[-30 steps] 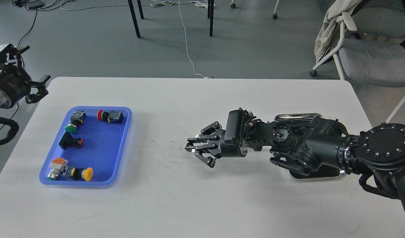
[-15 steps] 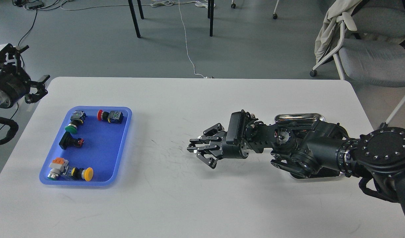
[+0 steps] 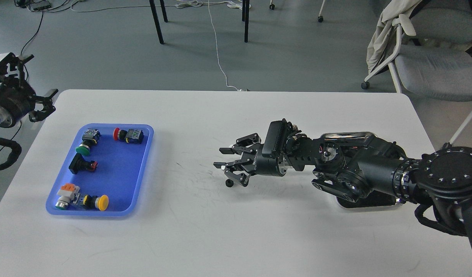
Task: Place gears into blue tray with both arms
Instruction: 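Lower the right gripper and release the black gear on the table, then raise the right arm back away from the table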
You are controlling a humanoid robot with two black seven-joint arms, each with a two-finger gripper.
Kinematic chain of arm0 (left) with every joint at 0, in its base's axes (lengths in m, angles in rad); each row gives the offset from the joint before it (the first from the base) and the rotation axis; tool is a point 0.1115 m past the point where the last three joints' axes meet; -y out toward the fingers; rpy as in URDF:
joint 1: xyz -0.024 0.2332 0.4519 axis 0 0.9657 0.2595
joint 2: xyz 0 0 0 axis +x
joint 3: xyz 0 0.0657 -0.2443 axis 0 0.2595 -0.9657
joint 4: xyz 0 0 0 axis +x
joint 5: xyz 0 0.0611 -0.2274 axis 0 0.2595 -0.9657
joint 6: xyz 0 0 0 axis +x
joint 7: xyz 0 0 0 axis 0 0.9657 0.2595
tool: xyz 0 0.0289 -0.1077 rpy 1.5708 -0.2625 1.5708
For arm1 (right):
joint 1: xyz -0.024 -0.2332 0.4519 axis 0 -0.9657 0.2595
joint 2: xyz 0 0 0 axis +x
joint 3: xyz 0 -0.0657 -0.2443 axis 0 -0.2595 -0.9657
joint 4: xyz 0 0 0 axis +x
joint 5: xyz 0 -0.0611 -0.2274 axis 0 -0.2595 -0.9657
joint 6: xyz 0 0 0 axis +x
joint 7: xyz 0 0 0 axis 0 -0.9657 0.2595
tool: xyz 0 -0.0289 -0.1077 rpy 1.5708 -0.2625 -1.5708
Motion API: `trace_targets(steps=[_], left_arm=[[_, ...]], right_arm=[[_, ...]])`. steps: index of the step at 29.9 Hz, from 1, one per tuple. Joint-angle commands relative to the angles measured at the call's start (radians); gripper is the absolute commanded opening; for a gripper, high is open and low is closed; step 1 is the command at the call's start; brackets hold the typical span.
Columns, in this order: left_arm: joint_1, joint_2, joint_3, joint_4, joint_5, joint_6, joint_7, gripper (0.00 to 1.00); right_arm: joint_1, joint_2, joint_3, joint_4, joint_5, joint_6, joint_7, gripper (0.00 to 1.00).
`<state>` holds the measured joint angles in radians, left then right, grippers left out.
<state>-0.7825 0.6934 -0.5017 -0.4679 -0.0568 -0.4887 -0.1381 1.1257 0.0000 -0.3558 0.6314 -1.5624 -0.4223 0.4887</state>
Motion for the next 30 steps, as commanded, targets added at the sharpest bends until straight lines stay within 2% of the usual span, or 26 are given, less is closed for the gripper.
trace_targets(steps=[1, 5, 14, 21, 25, 30], left_arm=[[0.000, 0.000, 0.000, 0.002, 0.000, 0.000, 0.000, 1.00], [0.000, 0.000, 0.002, 0.000, 0.000, 0.000, 0.000, 1.00], [0.000, 0.002, 0.020, 0.000, 0.017, 0.000, 0.008, 1.00], [-0.014, 0.034, 0.078, -0.012, 0.075, 0.000, 0.014, 1.00], [-0.018, 0.081, 0.081, -0.141, 0.172, 0.000, 0.006, 1.00], [-0.020, 0.156, 0.075, -0.371, 0.339, 0.000, 0.006, 1.00]], right_arm=[[0.045, 0.000, 0.040, -0.042, 0.145, 0.028, 0.000, 0.77], [0.100, 0.000, 0.049, -0.048, 0.316, 0.057, 0.000, 0.79], [0.160, 0.000, 0.049, -0.033, 0.668, 0.086, 0.000, 0.89], [0.164, -0.097, 0.057, -0.030, 0.876, 0.091, 0.000, 0.92], [0.161, -0.147, 0.077, -0.030, 0.935, 0.091, 0.000, 0.94], [0.138, -0.204, 0.146, -0.029, 0.943, 0.093, 0.000, 0.94]])
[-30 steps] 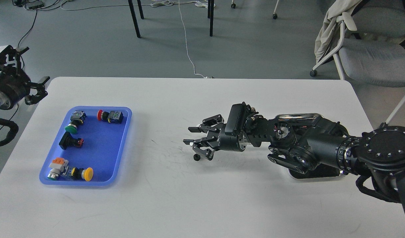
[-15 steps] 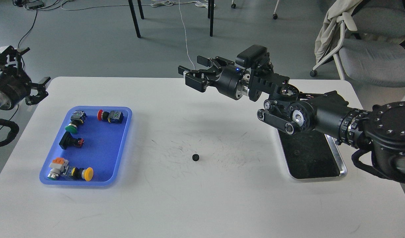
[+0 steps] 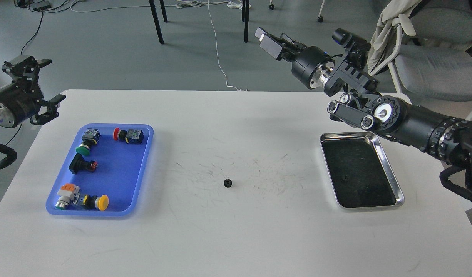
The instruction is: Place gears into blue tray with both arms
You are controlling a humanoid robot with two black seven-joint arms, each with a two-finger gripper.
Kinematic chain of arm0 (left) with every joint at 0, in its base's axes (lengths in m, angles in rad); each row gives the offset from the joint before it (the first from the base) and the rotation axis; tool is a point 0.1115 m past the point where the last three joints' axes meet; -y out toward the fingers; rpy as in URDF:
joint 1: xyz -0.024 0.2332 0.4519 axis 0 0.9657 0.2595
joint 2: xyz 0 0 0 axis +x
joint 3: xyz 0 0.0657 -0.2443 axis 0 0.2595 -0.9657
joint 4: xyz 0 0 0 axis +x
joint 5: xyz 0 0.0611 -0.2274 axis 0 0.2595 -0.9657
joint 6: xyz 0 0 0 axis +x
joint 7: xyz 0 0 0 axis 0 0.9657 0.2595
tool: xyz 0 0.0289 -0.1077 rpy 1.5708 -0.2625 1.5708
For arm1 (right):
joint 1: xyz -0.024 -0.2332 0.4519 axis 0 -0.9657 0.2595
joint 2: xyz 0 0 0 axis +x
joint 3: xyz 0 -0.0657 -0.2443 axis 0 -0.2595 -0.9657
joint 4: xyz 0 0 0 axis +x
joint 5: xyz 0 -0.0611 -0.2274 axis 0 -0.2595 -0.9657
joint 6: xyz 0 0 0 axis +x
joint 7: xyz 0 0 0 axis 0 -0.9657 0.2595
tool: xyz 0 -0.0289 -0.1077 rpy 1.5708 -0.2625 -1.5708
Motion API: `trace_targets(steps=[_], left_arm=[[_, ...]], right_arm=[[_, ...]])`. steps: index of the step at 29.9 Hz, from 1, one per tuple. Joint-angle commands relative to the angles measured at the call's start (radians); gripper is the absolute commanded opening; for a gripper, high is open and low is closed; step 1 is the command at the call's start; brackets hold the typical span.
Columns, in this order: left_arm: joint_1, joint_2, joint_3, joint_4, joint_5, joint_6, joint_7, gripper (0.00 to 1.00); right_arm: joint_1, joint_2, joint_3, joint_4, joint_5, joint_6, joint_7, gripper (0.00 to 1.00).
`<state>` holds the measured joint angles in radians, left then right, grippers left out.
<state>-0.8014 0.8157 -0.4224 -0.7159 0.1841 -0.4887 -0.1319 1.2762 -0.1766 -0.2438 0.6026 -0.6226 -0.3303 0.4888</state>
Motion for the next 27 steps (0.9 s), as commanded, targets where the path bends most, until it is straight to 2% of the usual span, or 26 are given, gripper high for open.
trace_targets(steps=[1, 6, 8, 9, 11, 12, 13, 14, 16, 18, 20, 24, 27], left_arm=[[-0.001, 0.043, -0.006, -0.161, 0.138, 0.000, 0.000, 1.00], [-0.013, 0.091, -0.003, -0.293, 0.259, 0.000, 0.017, 1.00], [-0.015, 0.099, -0.004, -0.309, 0.278, 0.000, 0.044, 1.00], [-0.015, 0.097, -0.004, -0.312, 0.279, 0.000, 0.075, 1.00], [-0.018, 0.124, -0.025, -0.333, 0.242, 0.000, 0.182, 1.00], [-0.015, 0.135, -0.024, -0.364, 0.245, 0.000, 0.249, 1.00], [-0.013, 0.143, -0.036, -0.376, 0.245, 0.000, 0.296, 1.00], [-0.015, 0.152, -0.044, -0.388, 0.235, 0.000, 0.317, 1.00], [-0.009, 0.151, -0.030, -0.425, 0.231, 0.000, 0.319, 0.99], [-0.009, 0.158, -0.030, -0.460, 0.251, 0.000, 0.293, 0.99], [-0.002, 0.175, -0.009, -0.503, 0.274, 0.000, 0.247, 1.00], [-0.005, 0.221, 0.046, -0.579, 0.305, 0.000, 0.224, 1.00], [-0.001, 0.244, 0.056, -0.600, 0.325, 0.000, 0.183, 1.00]], right_arm=[[-0.021, -0.035, 0.043, 0.002, 0.003, 0.001, 0.000, 0.94], [-0.058, -0.069, 0.075, 0.006, 0.029, 0.001, 0.000, 0.94], [-0.069, -0.075, 0.084, 0.006, 0.038, -0.003, 0.000, 0.94], [-0.072, -0.081, 0.090, 0.008, 0.046, -0.003, 0.000, 0.94], [-0.075, -0.104, 0.119, 0.019, 0.078, -0.003, 0.000, 0.94], [-0.077, -0.115, 0.127, 0.031, 0.104, -0.003, 0.000, 0.94], [-0.083, -0.124, 0.139, 0.042, 0.127, -0.001, 0.000, 0.94], [-0.086, -0.133, 0.143, 0.048, 0.148, -0.001, 0.000, 0.94], [-0.092, -0.144, 0.149, 0.057, 0.199, -0.001, 0.000, 0.95], [-0.104, -0.158, 0.153, 0.072, 0.256, -0.003, 0.000, 0.95], [-0.118, -0.173, 0.153, 0.077, 0.305, -0.003, 0.000, 0.95], [-0.150, -0.179, 0.198, 0.077, 0.363, -0.006, 0.000, 0.95], [-0.187, -0.184, 0.271, 0.080, 0.385, -0.003, 0.000, 0.96]])
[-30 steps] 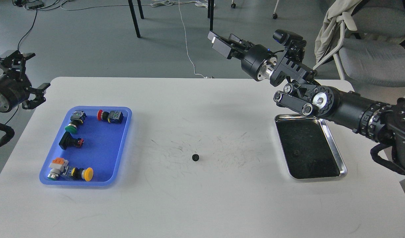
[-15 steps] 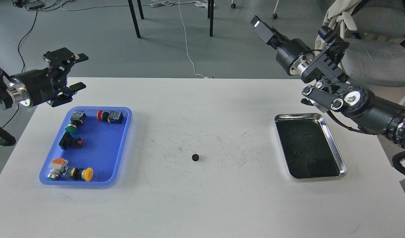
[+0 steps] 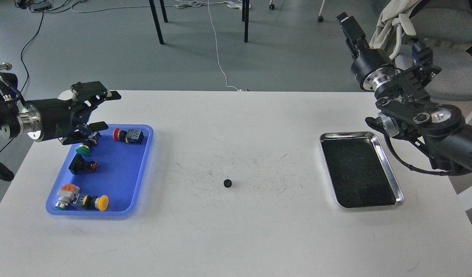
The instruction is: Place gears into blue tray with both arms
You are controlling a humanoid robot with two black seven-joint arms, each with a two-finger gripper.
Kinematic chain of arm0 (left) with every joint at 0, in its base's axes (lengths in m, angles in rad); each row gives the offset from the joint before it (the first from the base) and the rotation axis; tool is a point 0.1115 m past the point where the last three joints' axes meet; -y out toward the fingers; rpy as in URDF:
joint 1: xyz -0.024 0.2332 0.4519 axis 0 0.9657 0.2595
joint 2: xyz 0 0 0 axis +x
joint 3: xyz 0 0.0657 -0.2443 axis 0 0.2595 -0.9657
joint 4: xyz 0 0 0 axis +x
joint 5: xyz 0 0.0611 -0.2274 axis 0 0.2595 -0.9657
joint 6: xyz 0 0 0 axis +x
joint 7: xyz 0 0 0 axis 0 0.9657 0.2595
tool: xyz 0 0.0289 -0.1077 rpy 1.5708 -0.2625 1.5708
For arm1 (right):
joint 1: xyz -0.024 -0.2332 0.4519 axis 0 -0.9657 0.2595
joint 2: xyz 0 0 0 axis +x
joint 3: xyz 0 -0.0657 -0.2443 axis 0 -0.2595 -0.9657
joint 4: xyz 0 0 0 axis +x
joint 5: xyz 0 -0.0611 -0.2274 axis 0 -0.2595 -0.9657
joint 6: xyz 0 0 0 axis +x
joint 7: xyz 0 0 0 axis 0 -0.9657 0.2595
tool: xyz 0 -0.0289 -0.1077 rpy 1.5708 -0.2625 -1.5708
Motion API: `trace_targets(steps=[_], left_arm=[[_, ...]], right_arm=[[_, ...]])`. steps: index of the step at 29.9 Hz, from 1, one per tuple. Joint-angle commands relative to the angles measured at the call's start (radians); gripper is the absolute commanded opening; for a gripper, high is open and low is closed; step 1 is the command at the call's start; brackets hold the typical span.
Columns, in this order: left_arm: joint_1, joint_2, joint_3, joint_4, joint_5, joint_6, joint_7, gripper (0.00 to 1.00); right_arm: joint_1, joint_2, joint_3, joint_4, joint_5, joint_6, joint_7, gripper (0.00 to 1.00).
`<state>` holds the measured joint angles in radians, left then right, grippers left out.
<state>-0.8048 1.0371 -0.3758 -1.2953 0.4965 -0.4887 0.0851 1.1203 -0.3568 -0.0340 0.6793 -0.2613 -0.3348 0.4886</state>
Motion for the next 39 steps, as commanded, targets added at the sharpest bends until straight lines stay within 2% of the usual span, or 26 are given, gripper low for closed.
trace_targets(steps=[1, 2, 4, 6, 7, 13, 17, 19, 22, 25, 28, 29, 33, 39], left_arm=[[0.004, 0.032, 0.011, -0.038, 0.016, 0.000, -0.053, 1.00], [0.007, 0.044, 0.020, -0.064, 0.027, 0.000, -0.070, 1.00], [0.009, 0.075, 0.028, -0.091, 0.082, 0.000, -0.132, 1.00], [0.009, 0.090, 0.029, -0.125, 0.114, 0.000, -0.189, 1.00], [0.007, 0.092, 0.031, -0.148, 0.126, 0.000, -0.200, 1.00], [0.003, 0.097, 0.031, -0.234, 0.224, 0.035, -0.211, 0.99], [0.010, 0.097, 0.034, -0.274, 0.330, 0.107, -0.214, 0.99], [0.012, 0.118, 0.041, -0.347, 0.376, 0.116, -0.214, 0.99], [0.012, 0.129, 0.043, -0.375, 0.415, 0.137, -0.217, 0.99], [0.012, 0.136, 0.046, -0.403, 0.439, 0.147, -0.243, 0.99], [0.013, 0.135, 0.044, -0.433, 0.542, 0.142, -0.321, 0.99], [0.016, 0.129, 0.044, -0.449, 0.594, 0.150, -0.335, 0.99], [0.019, 0.046, 0.043, -0.446, 0.864, 0.188, -0.346, 0.99], [0.021, -0.098, 0.037, -0.441, 1.040, 0.229, -0.343, 0.99]], right_arm=[[-0.042, -0.004, 0.086, 0.003, 0.042, 0.003, 0.000, 0.96], [-0.050, -0.004, 0.089, 0.003, 0.063, 0.005, 0.000, 0.96], [-0.066, -0.004, 0.106, 0.006, 0.092, 0.007, -0.004, 0.96], [-0.076, -0.004, 0.106, 0.008, 0.109, 0.011, -0.033, 0.96], [-0.079, -0.004, 0.108, 0.008, 0.119, 0.014, -0.045, 0.96], [-0.093, -0.002, 0.109, 0.006, 0.191, 0.017, -0.154, 0.96], [-0.100, 0.001, 0.153, 0.008, 0.195, 0.034, -0.192, 0.96], [-0.120, 0.005, 0.192, 0.006, 0.195, 0.065, -0.234, 0.96], [-0.142, 0.010, 0.238, 0.009, 0.195, 0.089, -0.295, 0.96], [-0.154, 0.012, 0.243, 0.017, 0.195, 0.118, -0.337, 0.96], [-0.154, 0.012, 0.244, 0.025, 0.195, 0.164, -0.343, 0.96], [-0.154, 0.012, 0.244, 0.022, 0.195, 0.178, -0.343, 0.96], [-0.149, 0.012, 0.253, 0.022, 0.195, 0.200, -0.343, 0.97], [-0.152, 0.016, 0.260, 0.019, 0.194, 0.200, -0.341, 0.97]])
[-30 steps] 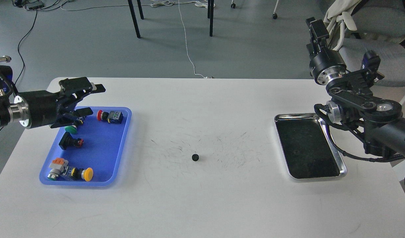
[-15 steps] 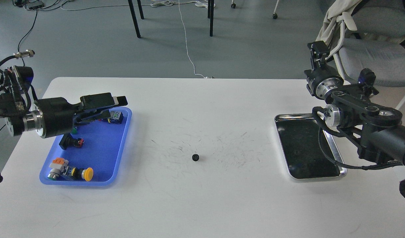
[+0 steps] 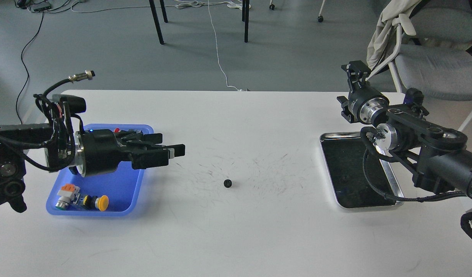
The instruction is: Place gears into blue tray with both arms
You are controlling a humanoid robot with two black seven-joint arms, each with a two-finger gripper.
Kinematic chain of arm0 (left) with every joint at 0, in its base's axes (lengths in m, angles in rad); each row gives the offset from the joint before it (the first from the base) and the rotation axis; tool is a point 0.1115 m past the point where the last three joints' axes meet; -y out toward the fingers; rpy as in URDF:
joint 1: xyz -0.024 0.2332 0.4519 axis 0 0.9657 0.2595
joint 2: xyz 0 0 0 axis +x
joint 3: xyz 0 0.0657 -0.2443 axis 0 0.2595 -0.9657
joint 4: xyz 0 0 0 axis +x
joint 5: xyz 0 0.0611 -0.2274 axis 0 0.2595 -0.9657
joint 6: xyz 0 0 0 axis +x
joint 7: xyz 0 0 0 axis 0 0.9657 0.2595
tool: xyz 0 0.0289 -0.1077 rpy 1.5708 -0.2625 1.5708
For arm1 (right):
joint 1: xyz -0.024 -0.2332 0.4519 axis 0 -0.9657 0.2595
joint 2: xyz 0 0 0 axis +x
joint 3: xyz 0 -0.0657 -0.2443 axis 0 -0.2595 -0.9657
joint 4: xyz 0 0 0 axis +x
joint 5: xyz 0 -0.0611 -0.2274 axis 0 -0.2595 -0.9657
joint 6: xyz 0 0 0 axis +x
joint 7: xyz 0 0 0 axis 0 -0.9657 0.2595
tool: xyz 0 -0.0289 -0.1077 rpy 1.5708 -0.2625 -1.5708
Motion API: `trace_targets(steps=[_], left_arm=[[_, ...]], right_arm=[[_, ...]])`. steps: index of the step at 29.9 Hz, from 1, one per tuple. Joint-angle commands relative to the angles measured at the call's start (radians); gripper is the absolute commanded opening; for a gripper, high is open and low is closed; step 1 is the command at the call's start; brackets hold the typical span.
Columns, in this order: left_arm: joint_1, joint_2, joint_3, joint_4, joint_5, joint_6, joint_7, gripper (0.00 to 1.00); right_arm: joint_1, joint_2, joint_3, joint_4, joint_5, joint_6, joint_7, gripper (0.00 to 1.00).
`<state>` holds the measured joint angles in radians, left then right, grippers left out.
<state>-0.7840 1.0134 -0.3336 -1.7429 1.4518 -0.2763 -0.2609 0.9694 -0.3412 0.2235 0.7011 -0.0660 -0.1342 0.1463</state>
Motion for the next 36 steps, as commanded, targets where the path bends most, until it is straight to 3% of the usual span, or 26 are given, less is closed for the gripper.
trace_targets(steps=[1, 9, 26, 36], left_arm=[[0.000, -0.096, -0.007, 0.011, 0.122, 0.022, 0.003, 0.99], [0.002, -0.275, 0.004, 0.123, 0.312, 0.114, 0.029, 0.99], [0.103, -0.575, -0.015, 0.430, 0.458, 0.222, 0.009, 0.99], [0.173, -0.647, -0.013, 0.528, 0.498, 0.315, -0.043, 0.94]], right_arm=[[0.003, 0.001, 0.002, -0.003, 0.000, -0.001, 0.001, 0.97], [0.020, 0.001, 0.046, -0.018, 0.061, -0.001, -0.001, 0.97], [0.095, -0.004, 0.059, -0.048, 0.155, 0.011, -0.022, 0.99], [0.141, -0.001, 0.043, -0.084, 0.155, 0.013, -0.022, 0.99]])
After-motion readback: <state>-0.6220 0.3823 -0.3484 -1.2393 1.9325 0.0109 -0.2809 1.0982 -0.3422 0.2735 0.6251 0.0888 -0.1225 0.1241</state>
